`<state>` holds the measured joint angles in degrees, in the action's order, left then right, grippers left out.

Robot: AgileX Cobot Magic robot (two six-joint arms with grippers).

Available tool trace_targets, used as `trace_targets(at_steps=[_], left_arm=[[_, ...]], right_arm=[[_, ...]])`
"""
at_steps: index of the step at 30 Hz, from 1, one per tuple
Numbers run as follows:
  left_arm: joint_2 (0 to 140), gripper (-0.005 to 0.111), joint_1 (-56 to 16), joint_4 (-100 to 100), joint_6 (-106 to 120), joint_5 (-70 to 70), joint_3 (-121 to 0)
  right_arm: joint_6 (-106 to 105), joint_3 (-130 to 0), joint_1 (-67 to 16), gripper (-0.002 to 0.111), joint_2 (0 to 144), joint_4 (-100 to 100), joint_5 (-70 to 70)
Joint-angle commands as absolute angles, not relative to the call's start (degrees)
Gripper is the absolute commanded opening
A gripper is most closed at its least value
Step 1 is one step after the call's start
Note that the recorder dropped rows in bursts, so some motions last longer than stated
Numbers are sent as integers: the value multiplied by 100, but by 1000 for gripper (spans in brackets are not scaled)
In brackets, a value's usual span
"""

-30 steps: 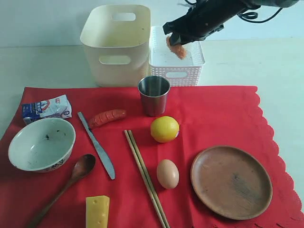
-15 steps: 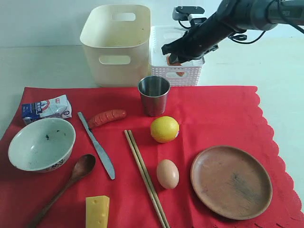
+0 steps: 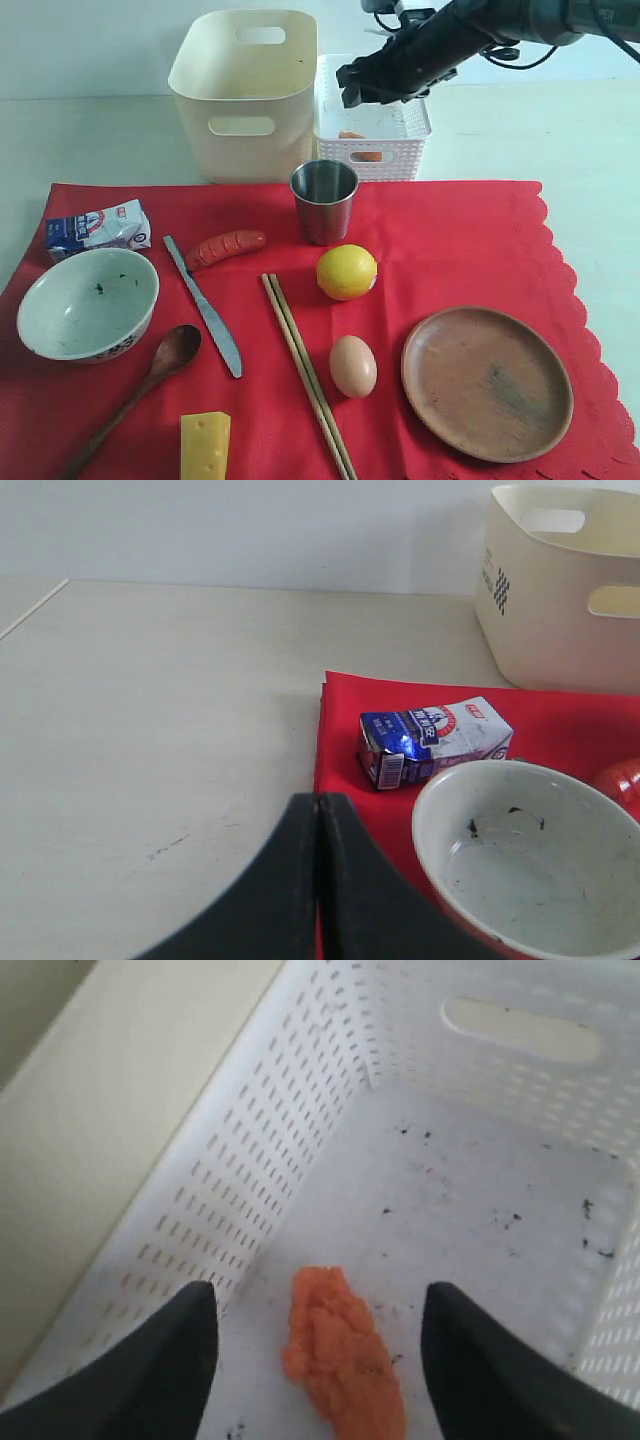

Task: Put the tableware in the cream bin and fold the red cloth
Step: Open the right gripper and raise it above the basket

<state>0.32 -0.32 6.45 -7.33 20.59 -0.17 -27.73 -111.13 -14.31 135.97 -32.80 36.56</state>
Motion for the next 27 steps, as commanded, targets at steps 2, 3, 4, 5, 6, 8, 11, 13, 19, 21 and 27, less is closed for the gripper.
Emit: trace_targets(at_steps=[2, 3, 4, 5, 6, 8, 11, 13, 19, 21, 27], left_arm=[[0, 0, -58, 636, -728, 1954, 0], [0, 0, -58, 636, -728, 1954, 0], [0, 0, -58, 636, -728, 1954, 0], [0, 0, -58, 636, -728, 1954, 0], [0, 0, -58, 636, -728, 1956, 0], [0, 0, -58, 636, -728, 1956, 0], [0, 0, -58, 636, -728, 1956, 0], [0, 0, -58, 636, -728, 1966, 0], [0, 0, -58, 636, -728, 1966, 0], [0, 0, -58, 636, -728, 1977, 0], [0, 0, -58, 636, -728, 1977, 0]], right_arm=[[-2087, -11201, -1435, 59, 13300, -3303, 4018], [-1789, -11201, -1435, 59, 13261, -3303, 4098], [-1569, -11201, -1435, 59, 13224, -3303, 4174], [-1367, -11201, -1435, 59, 13179, -3303, 4250], [-1280, -11201, -1435, 59, 13145, -3303, 4329], [-1265, -11201, -1435, 59, 13070, -3303, 4490], [-1265, -11201, -1435, 58, 12993, -3303, 4701], [-1265, -11201, -1435, 57, 12937, -3303, 4825], [-1187, -11201, -1435, 55, 12772, -3303, 5143], [-1135, -11201, -1435, 54, 12728, -3303, 5274], [-1075, -11161, -1435, 54, 12627, -3292, 5590]])
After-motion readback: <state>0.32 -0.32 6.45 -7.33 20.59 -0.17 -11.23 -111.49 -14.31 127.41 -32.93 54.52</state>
